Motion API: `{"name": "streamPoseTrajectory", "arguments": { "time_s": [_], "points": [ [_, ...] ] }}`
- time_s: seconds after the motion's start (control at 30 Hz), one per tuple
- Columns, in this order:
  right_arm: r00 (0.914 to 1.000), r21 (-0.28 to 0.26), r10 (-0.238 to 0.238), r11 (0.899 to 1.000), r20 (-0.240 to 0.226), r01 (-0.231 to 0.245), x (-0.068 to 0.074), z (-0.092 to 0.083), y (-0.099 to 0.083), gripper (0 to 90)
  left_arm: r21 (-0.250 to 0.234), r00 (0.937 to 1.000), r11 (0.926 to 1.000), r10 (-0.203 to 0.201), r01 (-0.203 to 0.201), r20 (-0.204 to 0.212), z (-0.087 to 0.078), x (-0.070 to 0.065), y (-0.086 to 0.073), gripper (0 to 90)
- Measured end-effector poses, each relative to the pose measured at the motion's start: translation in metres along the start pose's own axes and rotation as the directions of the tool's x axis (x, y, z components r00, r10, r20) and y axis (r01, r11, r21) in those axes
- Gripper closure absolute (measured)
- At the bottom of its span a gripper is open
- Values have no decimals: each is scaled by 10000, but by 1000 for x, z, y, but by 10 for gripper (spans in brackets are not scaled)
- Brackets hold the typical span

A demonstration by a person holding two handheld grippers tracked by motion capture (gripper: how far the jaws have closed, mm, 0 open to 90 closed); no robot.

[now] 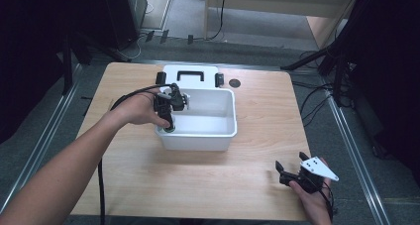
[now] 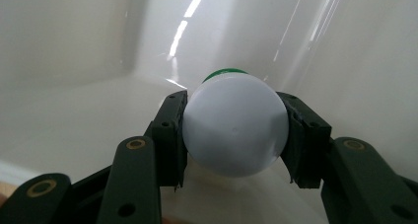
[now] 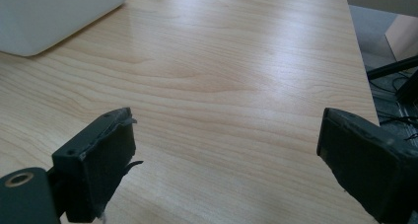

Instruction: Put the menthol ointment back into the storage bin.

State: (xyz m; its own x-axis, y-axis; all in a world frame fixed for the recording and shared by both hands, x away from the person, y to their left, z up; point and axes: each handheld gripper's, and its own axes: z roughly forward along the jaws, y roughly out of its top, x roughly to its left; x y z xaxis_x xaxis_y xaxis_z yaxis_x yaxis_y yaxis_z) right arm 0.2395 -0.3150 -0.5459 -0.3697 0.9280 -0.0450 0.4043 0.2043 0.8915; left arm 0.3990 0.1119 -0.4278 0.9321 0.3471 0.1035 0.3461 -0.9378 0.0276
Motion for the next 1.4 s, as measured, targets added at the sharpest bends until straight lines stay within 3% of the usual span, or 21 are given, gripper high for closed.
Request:
{"name": "streamPoseTrajectory", "arguments": {
  "time_s": [0.43, 0.57, 0.67, 0.9, 1.4],
  "points": [
    [10000, 8, -3, 10000, -7, 3, 0, 0, 0, 79, 244, 9999, 9997, 13, -9, -164, 2, -1, 4, 511],
    [10000, -1, -10, 10000, -5, 10, 0, 0, 0, 79, 393, 9994, 9992, 128, -115, -329, 3, -3, 6, 511],
    [10000, -1, -9, 10000, -11, 9, 0, 0, 0, 79, 353, 9975, 9981, 514, -497, -488, 6, -5, 7, 511],
    [10000, 3, 1, 10000, -25, -1, 0, 0, 0, 80, 469, 9959, 9955, 845, -829, -333, 10, -8, 10, 511],
    [10000, -17, -3, 10000, -44, 3, 0, 0, 0, 80, 1020, 9964, 9915, 831, -813, -139, 19, -10, 18, 508]
  ]
}}
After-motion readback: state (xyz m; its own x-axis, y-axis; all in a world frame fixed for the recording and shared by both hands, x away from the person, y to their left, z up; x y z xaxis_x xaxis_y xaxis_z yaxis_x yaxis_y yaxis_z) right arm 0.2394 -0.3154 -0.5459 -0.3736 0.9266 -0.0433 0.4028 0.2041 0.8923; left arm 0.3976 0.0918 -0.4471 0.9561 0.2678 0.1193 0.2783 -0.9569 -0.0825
